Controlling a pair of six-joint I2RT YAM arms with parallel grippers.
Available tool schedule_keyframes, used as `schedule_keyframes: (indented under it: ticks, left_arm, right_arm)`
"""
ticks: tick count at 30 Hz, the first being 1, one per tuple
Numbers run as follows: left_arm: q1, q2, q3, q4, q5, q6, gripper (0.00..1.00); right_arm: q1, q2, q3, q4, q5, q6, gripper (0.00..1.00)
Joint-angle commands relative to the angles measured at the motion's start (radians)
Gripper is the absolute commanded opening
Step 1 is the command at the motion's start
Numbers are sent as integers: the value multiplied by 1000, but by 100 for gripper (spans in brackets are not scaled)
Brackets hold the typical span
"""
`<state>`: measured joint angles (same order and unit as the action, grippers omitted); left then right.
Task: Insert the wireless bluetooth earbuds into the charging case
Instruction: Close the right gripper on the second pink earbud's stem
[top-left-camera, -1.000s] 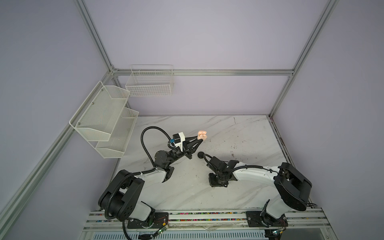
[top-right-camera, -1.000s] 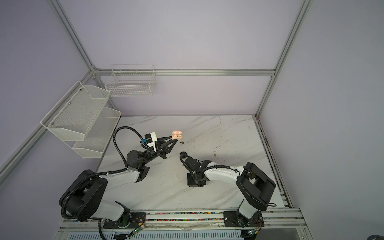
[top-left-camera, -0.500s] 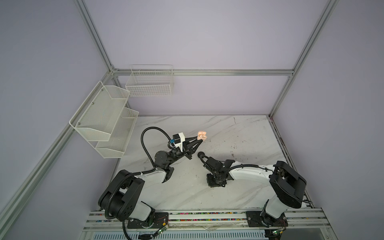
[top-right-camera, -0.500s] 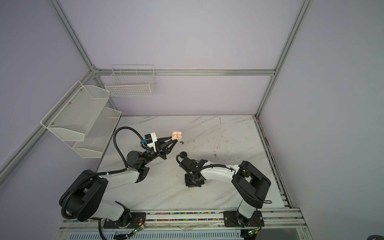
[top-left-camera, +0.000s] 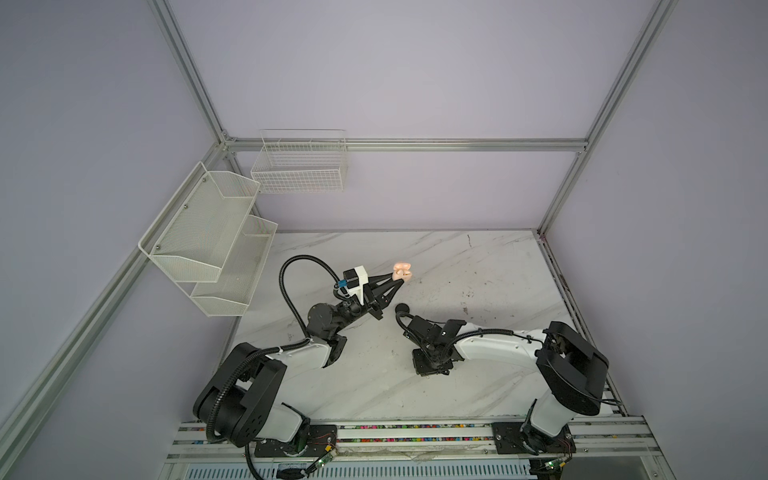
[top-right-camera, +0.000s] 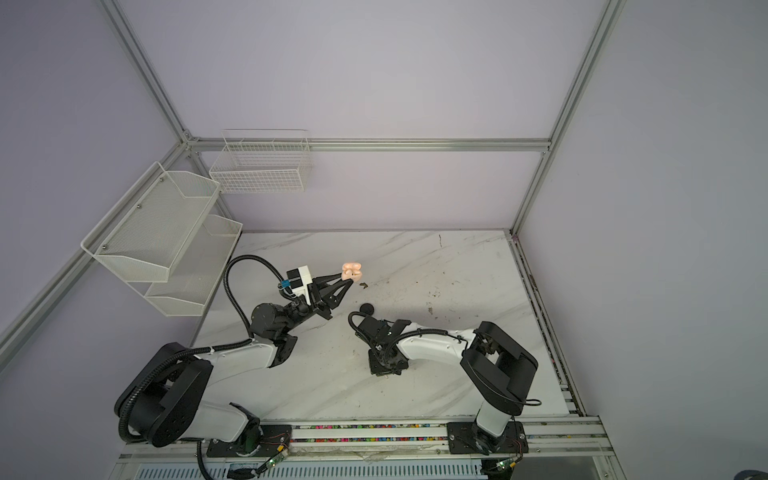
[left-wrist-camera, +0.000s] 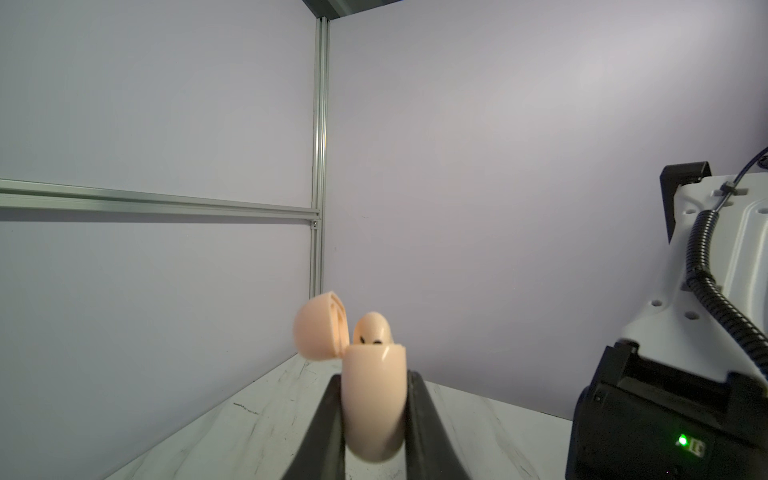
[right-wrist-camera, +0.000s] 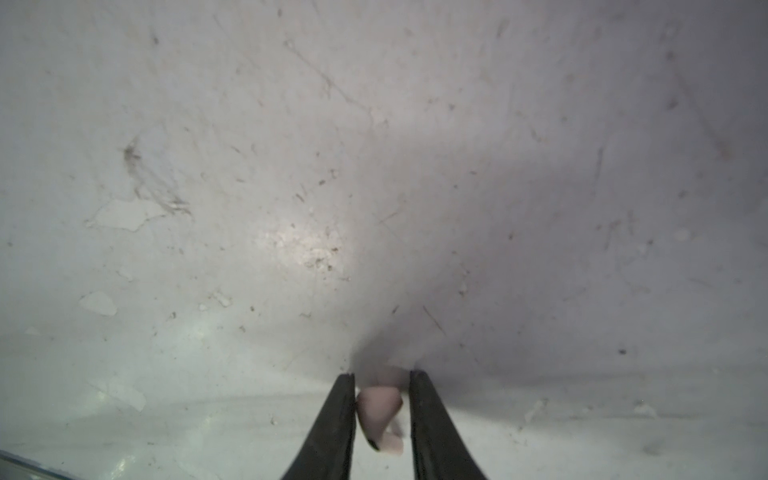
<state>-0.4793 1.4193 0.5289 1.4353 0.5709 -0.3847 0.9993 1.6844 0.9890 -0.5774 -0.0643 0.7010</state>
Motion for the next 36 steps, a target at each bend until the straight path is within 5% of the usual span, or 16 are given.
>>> schedule_keyframes:
  ticks: [1,36]
  left_arm:
    - [-2,-34,-26,67,-15,-13,0]
    - [-2,-33,-26,67,-21,-20,0]
  right_arm:
    - [18,27,26,-50,35,-2,28]
    - [61,36,44,-109,119,15,23]
